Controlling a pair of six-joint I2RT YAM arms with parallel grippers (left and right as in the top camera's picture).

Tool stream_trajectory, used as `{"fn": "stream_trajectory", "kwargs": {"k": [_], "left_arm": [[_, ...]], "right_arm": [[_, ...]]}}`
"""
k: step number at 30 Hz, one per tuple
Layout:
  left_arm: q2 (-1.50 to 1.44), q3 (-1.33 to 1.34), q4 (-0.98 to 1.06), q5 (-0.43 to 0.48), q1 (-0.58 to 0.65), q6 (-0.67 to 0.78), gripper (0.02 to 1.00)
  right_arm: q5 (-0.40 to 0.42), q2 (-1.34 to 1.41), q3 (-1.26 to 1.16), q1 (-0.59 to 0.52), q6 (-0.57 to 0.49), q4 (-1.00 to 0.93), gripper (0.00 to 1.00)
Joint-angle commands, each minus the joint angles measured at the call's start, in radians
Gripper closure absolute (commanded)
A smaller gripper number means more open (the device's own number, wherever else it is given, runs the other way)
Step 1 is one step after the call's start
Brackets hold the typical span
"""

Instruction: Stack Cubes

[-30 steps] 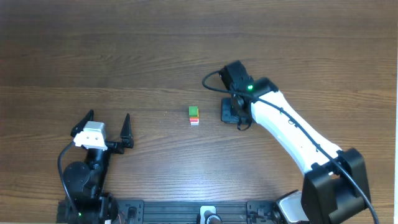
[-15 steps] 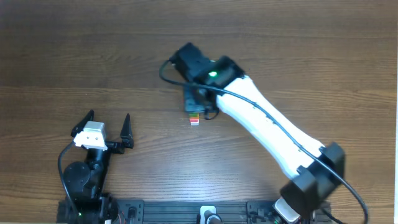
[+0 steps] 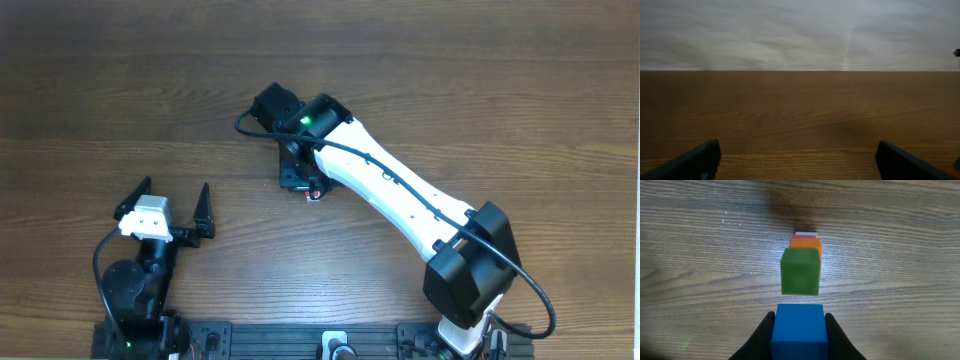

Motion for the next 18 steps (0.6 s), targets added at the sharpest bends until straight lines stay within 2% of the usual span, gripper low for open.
{"fn": "stream_trajectory", "kwargs": {"k": [1,18], "left_arm": [[-0.008,-0.006,-0.001,-0.008,0.006,0.011,0.02],[-0.008,-0.006,-0.001,-0.008,0.006,0.012,0.02]], "right_arm": [[0.001,0.021,0.023,0.002,0.014,0.022,0.989],[0.043,0.031,0.023,-0.014,-0.008,0.038,0.989]]}}
